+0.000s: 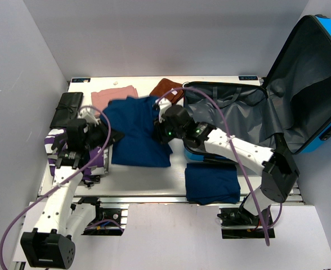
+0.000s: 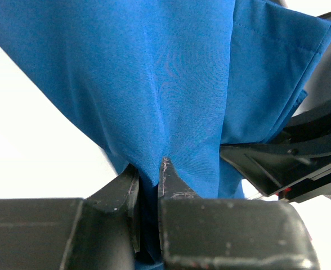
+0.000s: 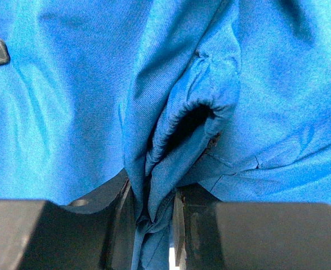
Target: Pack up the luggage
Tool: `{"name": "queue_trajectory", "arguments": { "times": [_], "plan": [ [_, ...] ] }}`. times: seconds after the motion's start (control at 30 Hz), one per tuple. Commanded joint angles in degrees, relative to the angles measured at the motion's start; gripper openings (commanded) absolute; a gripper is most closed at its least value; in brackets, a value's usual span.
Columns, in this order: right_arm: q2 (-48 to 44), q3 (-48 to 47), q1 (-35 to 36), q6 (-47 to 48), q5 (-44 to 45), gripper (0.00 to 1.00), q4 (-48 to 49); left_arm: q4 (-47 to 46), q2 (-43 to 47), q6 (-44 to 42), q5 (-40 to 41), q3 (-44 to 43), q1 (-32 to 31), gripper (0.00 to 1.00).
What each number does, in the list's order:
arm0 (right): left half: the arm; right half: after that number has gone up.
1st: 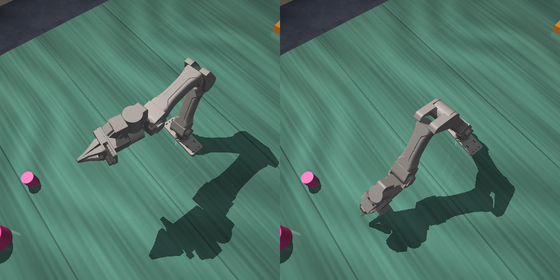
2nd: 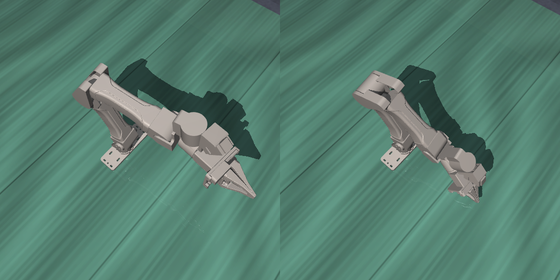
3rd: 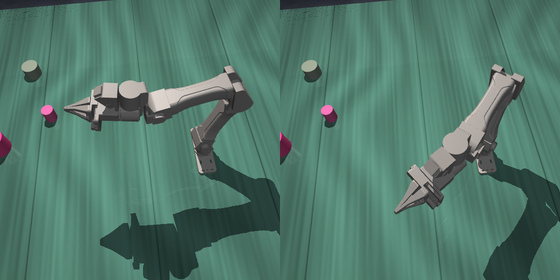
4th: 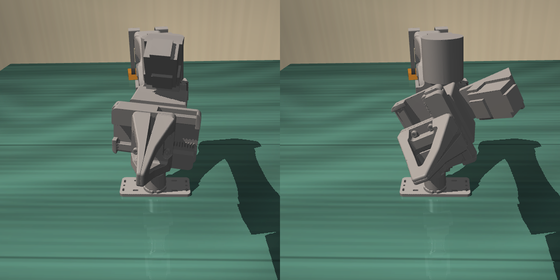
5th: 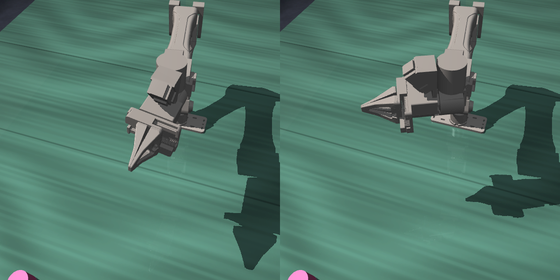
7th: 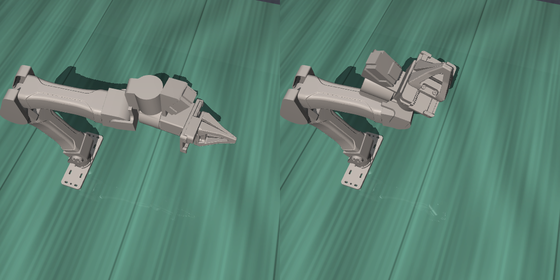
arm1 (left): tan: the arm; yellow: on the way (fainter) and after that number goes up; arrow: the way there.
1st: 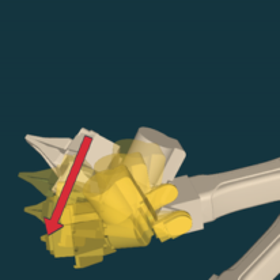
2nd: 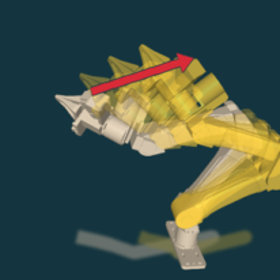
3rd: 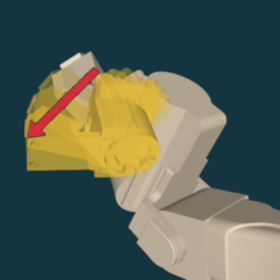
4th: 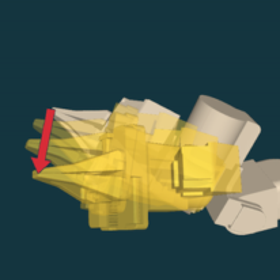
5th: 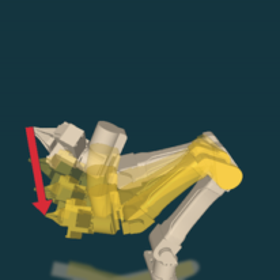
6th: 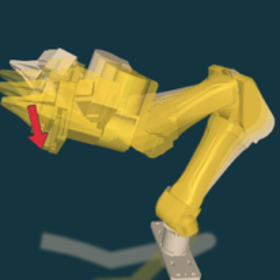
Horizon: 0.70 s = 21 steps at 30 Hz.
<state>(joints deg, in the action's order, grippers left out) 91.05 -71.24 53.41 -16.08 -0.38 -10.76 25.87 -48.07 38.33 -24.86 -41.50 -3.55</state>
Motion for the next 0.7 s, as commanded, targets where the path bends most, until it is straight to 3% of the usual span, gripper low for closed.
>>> {"name": "queue_trajectory", "arguments": {
  "times": [0.0, 0.2, 0.33, 0.53, 0.67],
  "plan": [
    [-4.03, -8.02, 0.65, 4.2, 5.2, 0.0, 1.63, -10.55, -1.75, 0.52, -3.96, -8.59, -0.93, 0.0],
    [-4.65, -18.39, -2.69, 7.02, 14.35, 0.0, -3.55, -17.15, -13.52, 1.49, -6.34, -20.72, -4.88, 0.0],
    [-4.91, -22.0, -8.47, 7.81, 17.25, 0.0, -6.8, -17.52, -26.32, -0.18, -3.8, -29.68, -12.59, 0.0],
    [-7.55, -24.73, -16.66, 9.39, 19.63, 0.0, -10.76, -13.66, -43.31, -4.04, -0.19, -51.38, -25.86, 0.0],
    [-10.44, -21.05, -24.29, 9.13, 19.9, 0.0, -12.0, -8.04, -57.09, -5.54, 3.5, -64.04, -30.18, 0.0]
  ]
}}
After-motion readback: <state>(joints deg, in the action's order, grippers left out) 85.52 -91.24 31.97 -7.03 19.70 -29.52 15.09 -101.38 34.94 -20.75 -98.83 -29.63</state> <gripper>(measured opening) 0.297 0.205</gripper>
